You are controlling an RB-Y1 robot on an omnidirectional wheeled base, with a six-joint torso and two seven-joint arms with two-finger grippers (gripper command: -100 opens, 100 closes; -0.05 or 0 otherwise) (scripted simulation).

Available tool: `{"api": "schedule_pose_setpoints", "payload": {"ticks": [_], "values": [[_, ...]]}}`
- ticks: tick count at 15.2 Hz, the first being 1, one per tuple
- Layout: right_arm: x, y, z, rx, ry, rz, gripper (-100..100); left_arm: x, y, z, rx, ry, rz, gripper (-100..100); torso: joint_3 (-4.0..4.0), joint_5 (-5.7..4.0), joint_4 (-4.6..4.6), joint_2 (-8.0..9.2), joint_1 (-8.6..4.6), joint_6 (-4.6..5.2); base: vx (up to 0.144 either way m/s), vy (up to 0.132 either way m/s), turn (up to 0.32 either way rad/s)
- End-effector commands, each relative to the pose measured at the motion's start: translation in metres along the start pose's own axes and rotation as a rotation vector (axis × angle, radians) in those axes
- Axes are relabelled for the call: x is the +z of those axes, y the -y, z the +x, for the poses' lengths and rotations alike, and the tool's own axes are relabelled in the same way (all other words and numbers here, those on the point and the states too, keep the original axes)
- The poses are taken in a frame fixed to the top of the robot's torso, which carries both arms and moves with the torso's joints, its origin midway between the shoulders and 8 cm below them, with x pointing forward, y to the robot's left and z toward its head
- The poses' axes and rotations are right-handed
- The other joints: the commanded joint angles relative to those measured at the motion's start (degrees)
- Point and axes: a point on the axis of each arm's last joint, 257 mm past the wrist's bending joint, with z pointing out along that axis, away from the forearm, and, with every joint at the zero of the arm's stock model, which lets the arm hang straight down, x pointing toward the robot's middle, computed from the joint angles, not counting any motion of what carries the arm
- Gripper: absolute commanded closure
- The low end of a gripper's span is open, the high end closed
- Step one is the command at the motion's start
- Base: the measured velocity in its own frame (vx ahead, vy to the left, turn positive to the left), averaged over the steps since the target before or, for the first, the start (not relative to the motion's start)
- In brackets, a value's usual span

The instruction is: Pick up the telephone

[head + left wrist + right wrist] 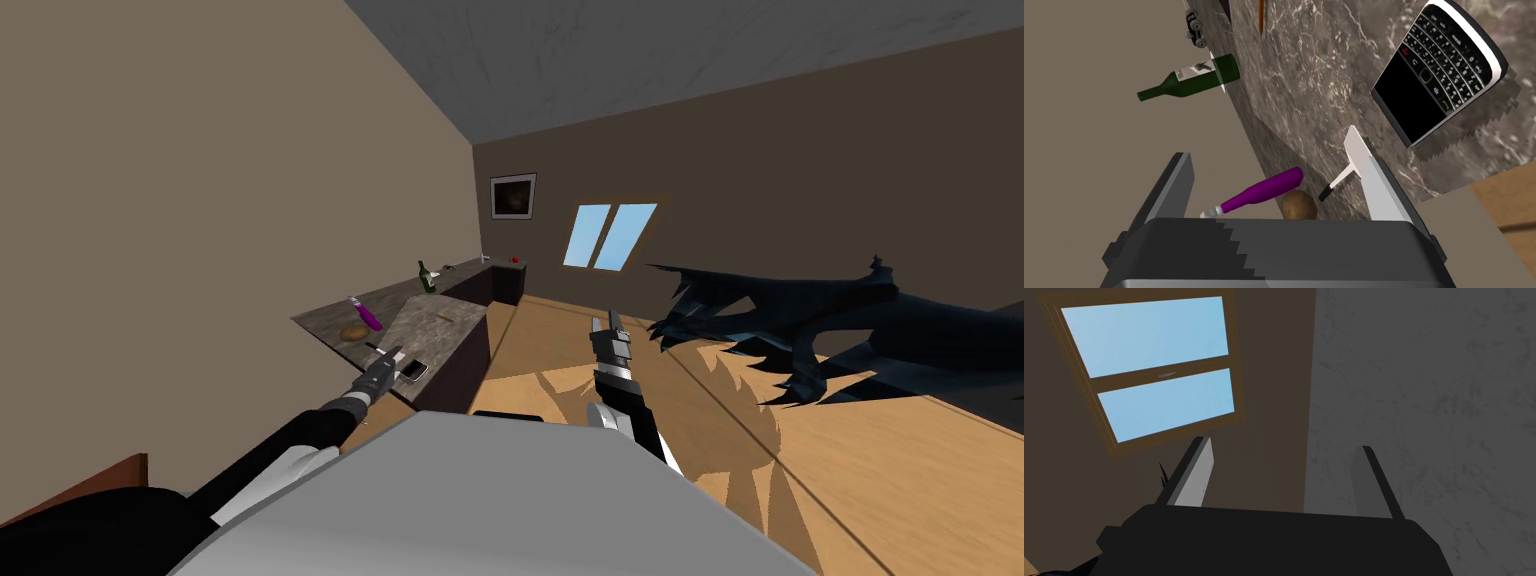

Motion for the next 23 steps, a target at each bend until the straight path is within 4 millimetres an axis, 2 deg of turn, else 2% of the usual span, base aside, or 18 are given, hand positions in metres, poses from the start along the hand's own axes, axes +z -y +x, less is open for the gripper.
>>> {"api": "schedule_pose_setpoints", "payload": {"ticks": [1,2,4,5,8,9,11,12,14,15,18,19,21,23], "values": [[0.0,0.0,0.0,0.0,0.0,0.0,0,-0.003,-0.008,0.001,-0.001,-0.004,-0.031,-100,0.0,0.0,0.0,0.0,0.0,0.0,0.021,0.018,0.009],[0.0,0.0,0.0,0.0,0.0,0.0,0,-0.009,-0.02,-0.009,-0.002,0.003,-0.079,-100,0.02,0.0,0.01,0.04,-0.02,-0.01,0.033,0.026,-0.086],[0.0,0.0,0.0,0.0,0.0,0.0,0,-0.01,-0.029,-0.007,-0.002,-0.004,-0.111,-100,0.01,0.0,0.01,0.01,0.03,0.01,0.036,0.028,-0.079],[0.0,0.0,0.0,0.0,0.0,0.0,0,-0.018,-0.039,-0.016,-0.004,0.004,-0.152,-100,0.01,0.0,0.01,0.02,0.01,0.0,0.037,0.03,-0.107],[0.0,0.0,0.0,0.0,0.0,0.0,0,-0.02,-0.049,-0.014,-0.005,-0.005,-0.191,-100,0.0,0.01,0.0,0.0,0.01,0.0,0.036,0.022,-0.054],[0.0,0.0,0.0,0.0,0.0,0.0,0,-0.029,-0.061,-0.022,-0.008,0.0,-0.24,-100,0.01,0.0,0.01,0.03,-0.03,-0.01,0.034,0.017,-0.099],[0.0,0.0,0.0,0.0,0.0,0.0,0,-0.031,-0.068,-0.021,-0.009,-0.007,-0.269,-100,0.01,0.0,0.0,0.01,-0.02,0.01,0.036,0.021,-0.074],[0.0,0.0,0.0,0.0,0.0,0.0,0,-0.04,-0.077,-0.029,-0.012,0.0,-0.307,-100,0.01,-0.01,0.01,0.02,-0.03,0.0,0.039,0.025,-0.12],[0.0,0.0,0.0,0.0,0.0,0.0,0,-0.043,-0.087,-0.027,-0.014,-0.009,-0.347,-100,0.0,0.0,0.0,0.0,0.01,0.01,0.038,0.028,-0.084],[0.0,0.0,0.0,0.0,0.0,0.0,0,-0.052,-0.094,-0.034,-0.018,-0.003,-0.378,-100,0.01,0.0,0.0,0.01,0.01,0.0,0.045,0.032,-0.098],[0.0,0.0,0.0,0.0,0.0,0.0,0,-0.057,-0.104,-0.032,-0.02,-0.013,-0.422,-100,0.0,0.01,0.0,-0.01,0.02,0.0,0.033,0.024,-0.052],[0.0,0.0,0.0,0.0,0.0,0.0,0,-0.067,-0.112,-0.038,-0.025,-0.01,-0.461,-100,0.02,0.0,0.01,0.03,-0.03,0.0,0.028,0.019,-0.103],[0.0,0.0,0.0,0.0,0.0,0.0,0,-0.071,-0.119,-0.036,-0.027,-0.018,-0.495,-100,0.01,0.0,0.01,0.01,-0.01,0.02,0.038,0.025,-0.09],[0.0,0.0,0.0,0.0,0.0,0.0,0,-0.084,-0.129,-0.041,-0.033,-0.02,-0.545,-100,-0.01,0.0,0.0,-0.02,0.01,0.01,0.053,0.03,-0.108]]}}
